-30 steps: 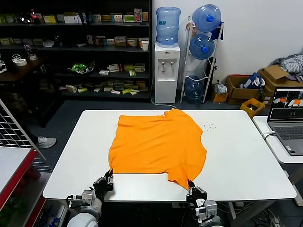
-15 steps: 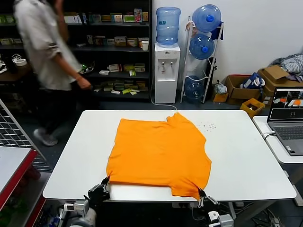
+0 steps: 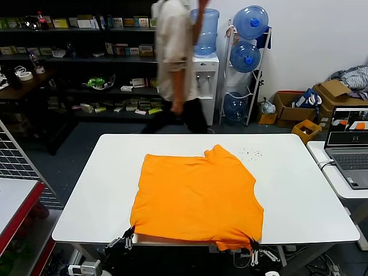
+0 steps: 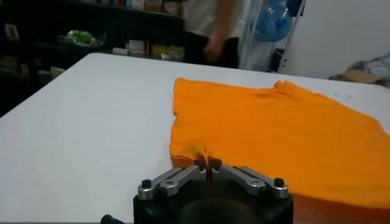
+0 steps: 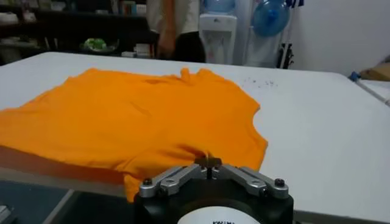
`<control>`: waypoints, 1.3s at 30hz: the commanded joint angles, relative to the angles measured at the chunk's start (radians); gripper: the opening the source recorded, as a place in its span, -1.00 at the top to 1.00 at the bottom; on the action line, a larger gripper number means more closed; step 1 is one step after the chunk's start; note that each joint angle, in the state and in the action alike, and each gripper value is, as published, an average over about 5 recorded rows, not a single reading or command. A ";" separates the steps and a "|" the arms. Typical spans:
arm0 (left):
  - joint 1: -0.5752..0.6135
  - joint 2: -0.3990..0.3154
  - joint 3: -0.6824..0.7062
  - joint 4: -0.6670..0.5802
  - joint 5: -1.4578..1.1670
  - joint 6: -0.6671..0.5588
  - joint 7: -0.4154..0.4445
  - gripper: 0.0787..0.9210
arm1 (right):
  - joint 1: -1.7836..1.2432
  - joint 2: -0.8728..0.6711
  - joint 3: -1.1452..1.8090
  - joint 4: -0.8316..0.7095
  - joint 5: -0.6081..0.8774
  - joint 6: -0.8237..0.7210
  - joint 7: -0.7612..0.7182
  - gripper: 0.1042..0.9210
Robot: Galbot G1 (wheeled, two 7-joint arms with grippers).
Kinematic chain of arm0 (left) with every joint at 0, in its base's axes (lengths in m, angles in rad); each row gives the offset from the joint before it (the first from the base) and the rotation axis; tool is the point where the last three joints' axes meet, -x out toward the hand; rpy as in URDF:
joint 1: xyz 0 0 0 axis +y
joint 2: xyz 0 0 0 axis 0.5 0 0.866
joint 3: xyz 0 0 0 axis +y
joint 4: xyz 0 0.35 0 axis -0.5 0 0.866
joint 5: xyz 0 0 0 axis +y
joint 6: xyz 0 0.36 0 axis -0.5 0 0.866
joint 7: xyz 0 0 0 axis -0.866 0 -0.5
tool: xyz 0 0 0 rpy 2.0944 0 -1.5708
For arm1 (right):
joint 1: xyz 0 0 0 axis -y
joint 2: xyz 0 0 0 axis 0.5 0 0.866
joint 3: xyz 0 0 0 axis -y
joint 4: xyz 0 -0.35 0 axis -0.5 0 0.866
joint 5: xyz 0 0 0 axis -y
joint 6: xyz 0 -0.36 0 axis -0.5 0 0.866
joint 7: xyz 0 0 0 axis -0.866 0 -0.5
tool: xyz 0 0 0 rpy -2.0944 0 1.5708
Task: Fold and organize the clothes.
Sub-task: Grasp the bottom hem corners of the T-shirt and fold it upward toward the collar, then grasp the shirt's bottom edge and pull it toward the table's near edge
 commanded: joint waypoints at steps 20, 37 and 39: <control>-0.526 -0.011 0.162 0.366 -0.092 0.003 -0.002 0.94 | 0.599 -0.181 -0.165 -0.311 0.282 -0.142 0.082 0.95; -0.408 0.002 0.098 0.285 -0.075 0.036 0.012 0.16 | 0.551 -0.166 -0.137 -0.326 0.178 -0.091 -0.007 -0.06; -0.360 0.003 0.073 0.252 -0.071 0.035 0.012 0.02 | 0.502 -0.170 -0.103 -0.306 0.172 -0.082 -0.019 -0.19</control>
